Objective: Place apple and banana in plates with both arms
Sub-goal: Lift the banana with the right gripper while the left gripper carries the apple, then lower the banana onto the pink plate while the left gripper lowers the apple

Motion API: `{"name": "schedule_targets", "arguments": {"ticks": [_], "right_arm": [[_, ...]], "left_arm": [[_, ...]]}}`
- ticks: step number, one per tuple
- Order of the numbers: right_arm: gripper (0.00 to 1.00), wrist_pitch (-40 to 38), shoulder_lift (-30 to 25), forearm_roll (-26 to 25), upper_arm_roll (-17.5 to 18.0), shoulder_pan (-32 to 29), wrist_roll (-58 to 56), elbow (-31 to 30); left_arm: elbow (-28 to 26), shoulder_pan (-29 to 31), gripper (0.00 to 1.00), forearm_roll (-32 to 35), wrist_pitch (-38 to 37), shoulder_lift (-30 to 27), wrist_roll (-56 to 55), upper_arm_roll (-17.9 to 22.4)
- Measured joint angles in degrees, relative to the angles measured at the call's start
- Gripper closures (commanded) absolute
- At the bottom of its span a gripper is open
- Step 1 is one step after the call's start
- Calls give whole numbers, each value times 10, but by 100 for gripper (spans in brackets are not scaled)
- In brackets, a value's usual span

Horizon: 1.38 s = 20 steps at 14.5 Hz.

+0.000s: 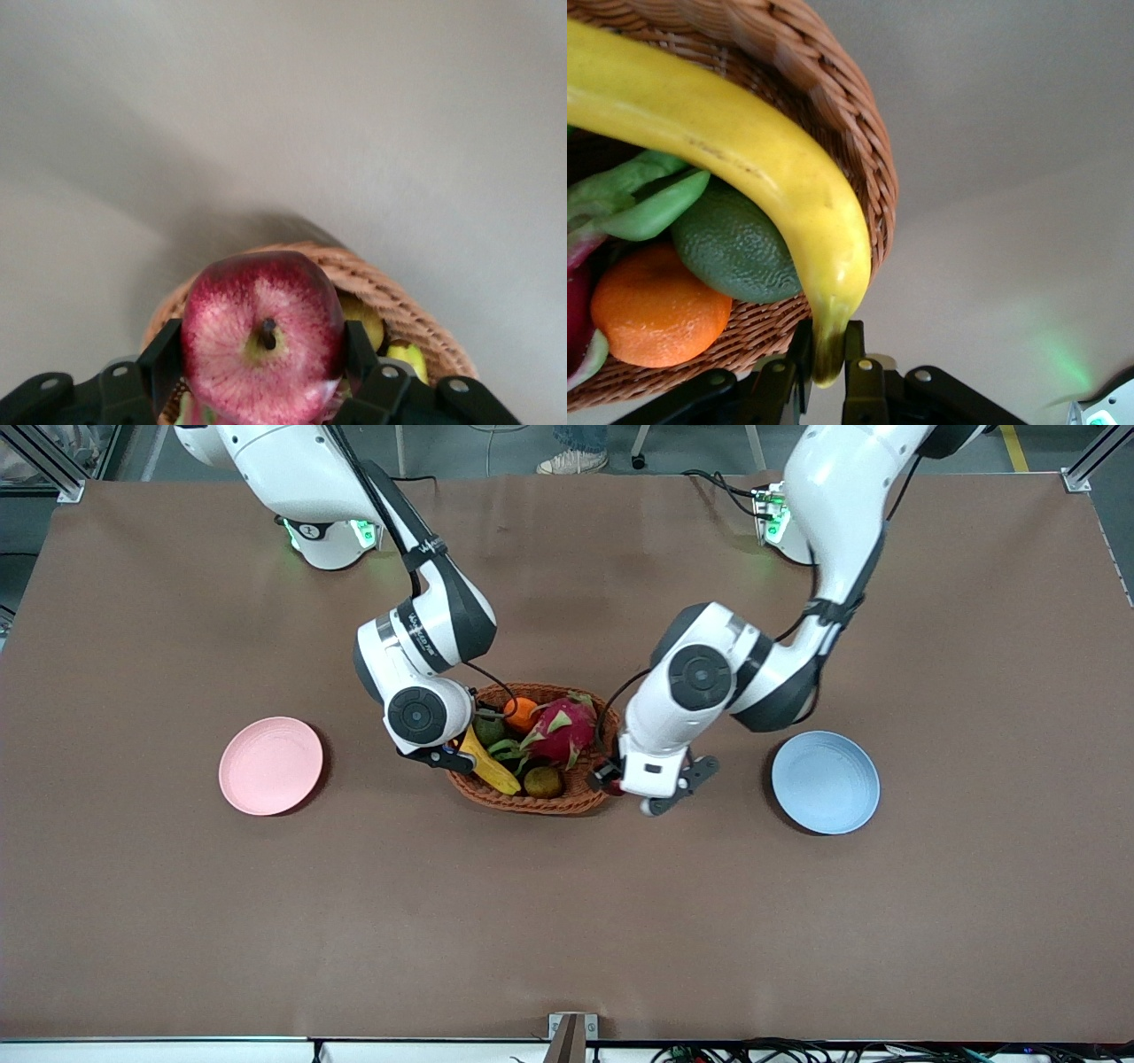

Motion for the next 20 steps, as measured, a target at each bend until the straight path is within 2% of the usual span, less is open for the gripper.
{"name": "schedule_targets", "arguments": {"ticks": [6, 9, 13, 16, 20], "right_arm": [[97, 0, 0, 0, 0, 0, 0, 20], [97, -36, -1, 0, -7, -8, 1, 50], [99, -83, -17, 0, -9, -83, -1, 88], [99, -98, -31, 0, -10, -147, -11, 89], [99, -113, -31, -1, -12, -220, -104, 86]], "left_arm": [[-1, 94, 74, 0, -95, -65, 105, 1], [-5, 133, 76, 0, -115, -74, 172, 1], [-27, 178, 76, 7, -120, -76, 244, 3], [-62, 206, 75, 68, -121, -80, 276, 3], [-106, 237, 75, 86, -112, -95, 327, 3]]}}
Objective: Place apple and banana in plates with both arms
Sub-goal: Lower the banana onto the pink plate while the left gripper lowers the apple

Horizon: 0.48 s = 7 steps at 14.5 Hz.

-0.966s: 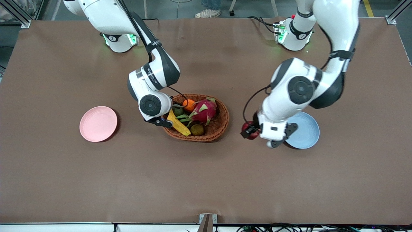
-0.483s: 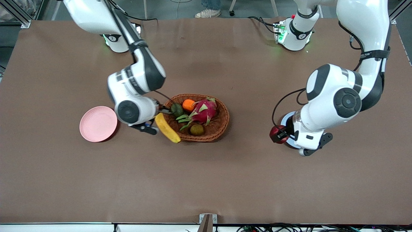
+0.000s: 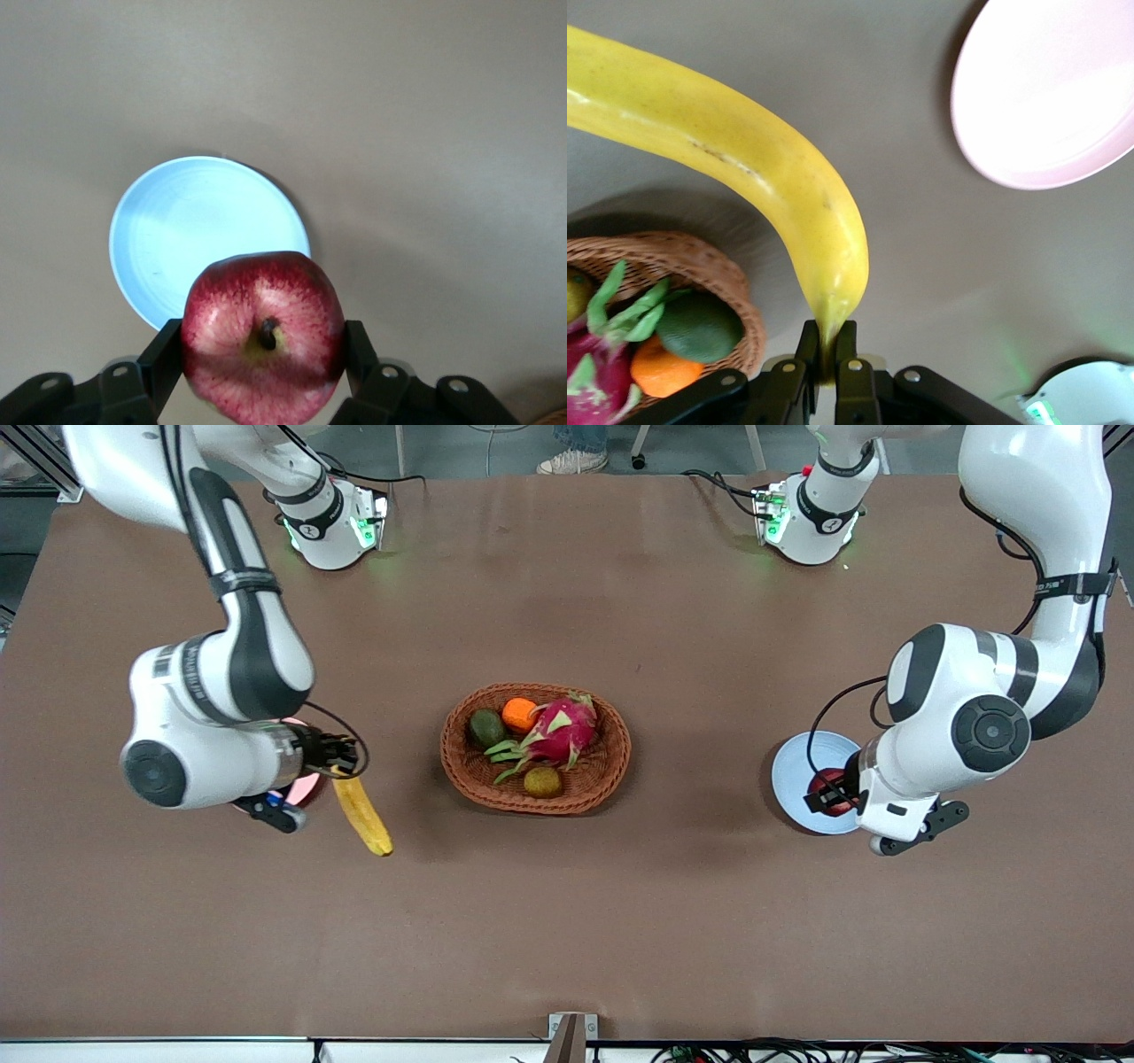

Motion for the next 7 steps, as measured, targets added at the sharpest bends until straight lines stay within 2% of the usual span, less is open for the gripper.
{"name": "schedule_targets", "arguments": {"ticks": [2, 7], "right_arm": [[99, -8, 1, -1, -1, -44, -71, -3], [99, -33, 1, -3, -3, -132, -178, -16]], "left_arm": [[-48, 16, 75, 0, 42, -19, 22, 0], [-210, 34, 74, 0, 220, -53, 27, 0]]}}
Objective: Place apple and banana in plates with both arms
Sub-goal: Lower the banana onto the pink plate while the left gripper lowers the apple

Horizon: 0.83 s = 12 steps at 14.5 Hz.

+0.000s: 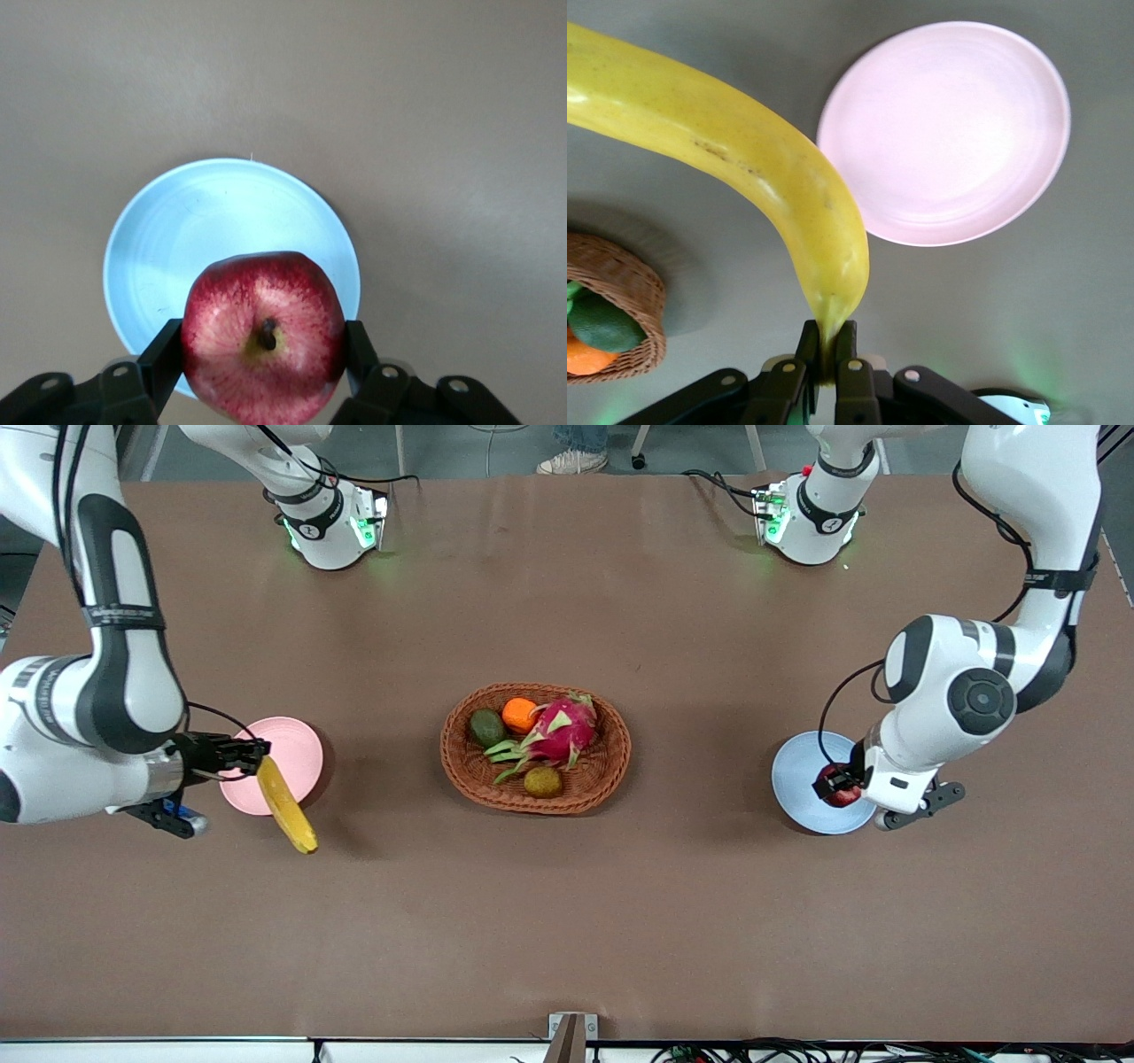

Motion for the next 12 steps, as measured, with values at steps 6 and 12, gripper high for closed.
{"name": "schedule_targets", "arguments": {"ticks": [6, 12], "right_arm": [[99, -5, 2, 0, 0, -47, -62, -46], [97, 6, 4, -4, 0, -79, -115, -73]], "left_arm": [[-72, 14, 72, 0, 92, -8, -2, 2], [-82, 22, 72, 3, 110, -7, -2, 4]]}}
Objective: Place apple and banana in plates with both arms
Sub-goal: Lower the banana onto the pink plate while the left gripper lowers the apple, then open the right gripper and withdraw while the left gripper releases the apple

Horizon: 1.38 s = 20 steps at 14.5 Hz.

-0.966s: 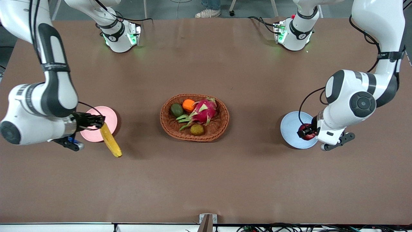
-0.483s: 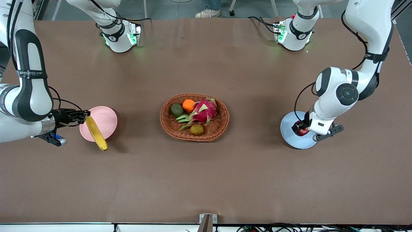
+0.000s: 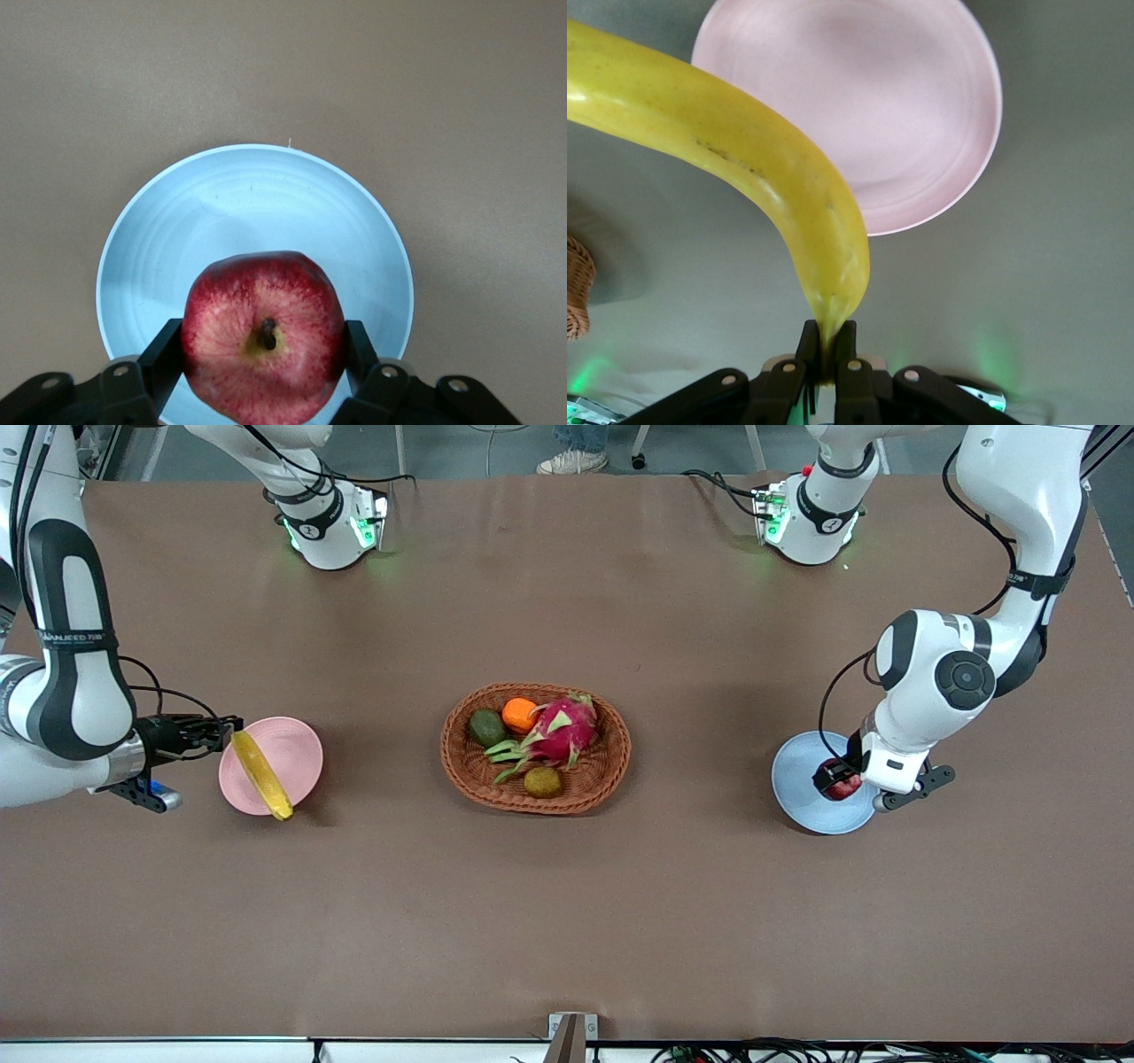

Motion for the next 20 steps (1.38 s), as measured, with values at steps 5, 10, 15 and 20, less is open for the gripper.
{"name": "schedule_targets", "arguments": {"ticks": [5, 10, 15, 20], "right_arm": [[87, 20, 25, -4, 0, -7, -23, -2], [0, 15, 30, -4, 2, -7, -27, 0], [0, -62, -4, -6, 4, -7, -27, 61], [0, -137, -26, -16, 8, -6, -25, 200]], "left_arm": [[-2, 10, 70, 0, 15, 9, 0, 2], [-2, 10, 47, 0, 23, 28, 0, 2], [-1, 10, 0, 0, 25, 28, 0, 1], [4, 8, 0, 2, 20, 18, 0, -4]]}}
